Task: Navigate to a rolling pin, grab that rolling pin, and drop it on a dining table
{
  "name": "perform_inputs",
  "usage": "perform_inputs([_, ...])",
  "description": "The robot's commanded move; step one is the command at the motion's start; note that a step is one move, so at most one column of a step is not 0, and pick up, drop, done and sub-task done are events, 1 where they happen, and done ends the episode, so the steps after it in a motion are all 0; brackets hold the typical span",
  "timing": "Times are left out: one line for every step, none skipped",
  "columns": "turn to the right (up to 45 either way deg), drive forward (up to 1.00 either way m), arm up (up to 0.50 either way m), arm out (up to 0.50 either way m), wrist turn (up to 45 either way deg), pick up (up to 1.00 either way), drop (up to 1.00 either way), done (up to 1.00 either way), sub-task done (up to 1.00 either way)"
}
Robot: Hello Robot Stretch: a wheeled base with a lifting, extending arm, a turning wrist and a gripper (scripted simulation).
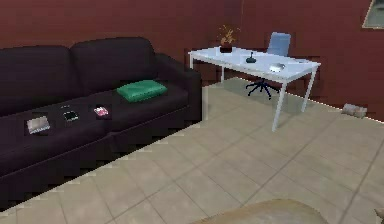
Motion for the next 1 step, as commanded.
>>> perform_inputs([15.0, 0.0, 0.0, 0.0, 0.0, 0.0, 0.0, 0.0, 0.0])
